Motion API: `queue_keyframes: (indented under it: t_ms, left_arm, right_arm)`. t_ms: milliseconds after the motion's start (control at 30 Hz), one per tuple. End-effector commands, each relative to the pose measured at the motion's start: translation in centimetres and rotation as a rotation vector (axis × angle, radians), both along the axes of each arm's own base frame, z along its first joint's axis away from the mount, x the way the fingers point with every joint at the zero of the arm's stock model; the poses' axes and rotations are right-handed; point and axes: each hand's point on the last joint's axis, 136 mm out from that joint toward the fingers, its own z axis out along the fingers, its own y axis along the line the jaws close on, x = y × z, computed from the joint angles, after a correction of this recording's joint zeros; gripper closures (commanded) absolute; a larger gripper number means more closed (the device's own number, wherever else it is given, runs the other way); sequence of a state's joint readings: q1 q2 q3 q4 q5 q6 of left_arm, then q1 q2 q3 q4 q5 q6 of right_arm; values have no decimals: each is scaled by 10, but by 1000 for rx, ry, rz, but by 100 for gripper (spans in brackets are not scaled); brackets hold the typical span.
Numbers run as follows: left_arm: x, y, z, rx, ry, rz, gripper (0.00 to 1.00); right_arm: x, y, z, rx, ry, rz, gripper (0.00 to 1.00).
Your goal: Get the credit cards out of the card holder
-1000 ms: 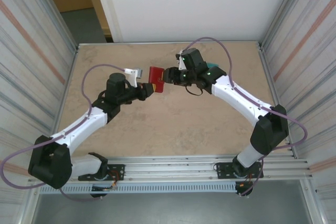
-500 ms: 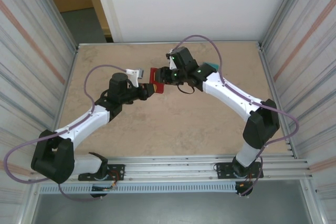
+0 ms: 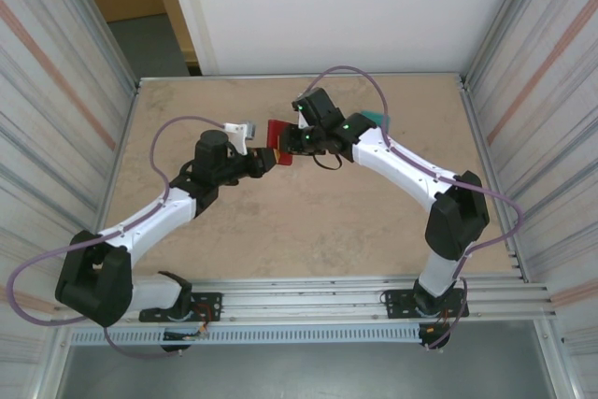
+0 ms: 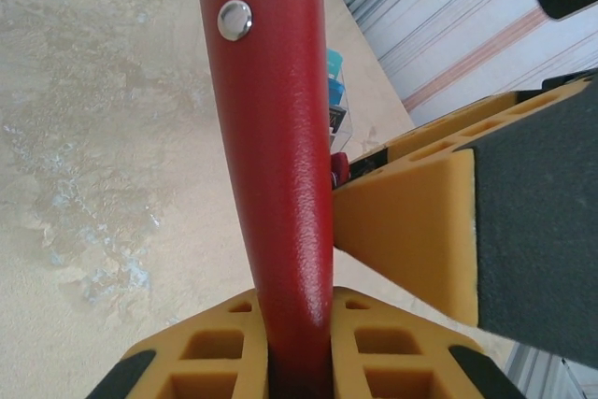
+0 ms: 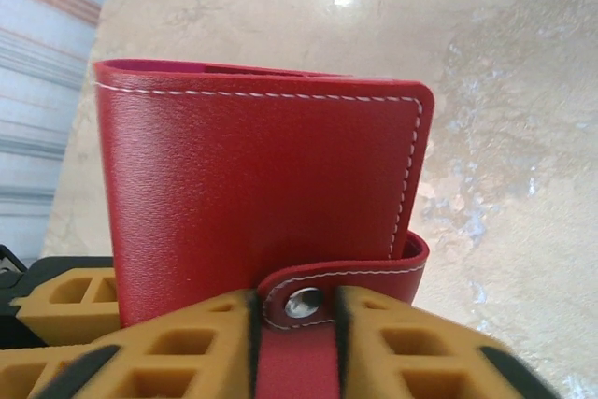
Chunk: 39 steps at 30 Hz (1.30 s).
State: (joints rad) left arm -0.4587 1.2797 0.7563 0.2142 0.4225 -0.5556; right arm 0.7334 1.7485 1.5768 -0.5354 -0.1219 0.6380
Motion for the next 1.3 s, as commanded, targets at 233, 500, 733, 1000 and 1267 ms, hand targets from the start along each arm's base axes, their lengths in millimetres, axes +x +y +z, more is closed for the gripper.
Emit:
queue_keyframes:
  t_ms: [233,500,733,1000,1267]
  left_arm:
    - [2,7,28,-64,-83,26,100]
    - [3,15,36,-83,-86,9,100]
    - [3,21,48,-93,-94,-27,100]
    - [1,26,62,-162,-101,-89,100]
    - [0,34,67,-123,-118,-94,100]
  right_arm:
    - [11,-45,-7,-91,-11,-118,100]
    - [15,-52,11,134,-37,-55,63]
    - [19,-54,32,349,-59,43,37]
    - [20,-68,65,328,-190,49,27]
    - [13,-86,74,314,-223,44,27]
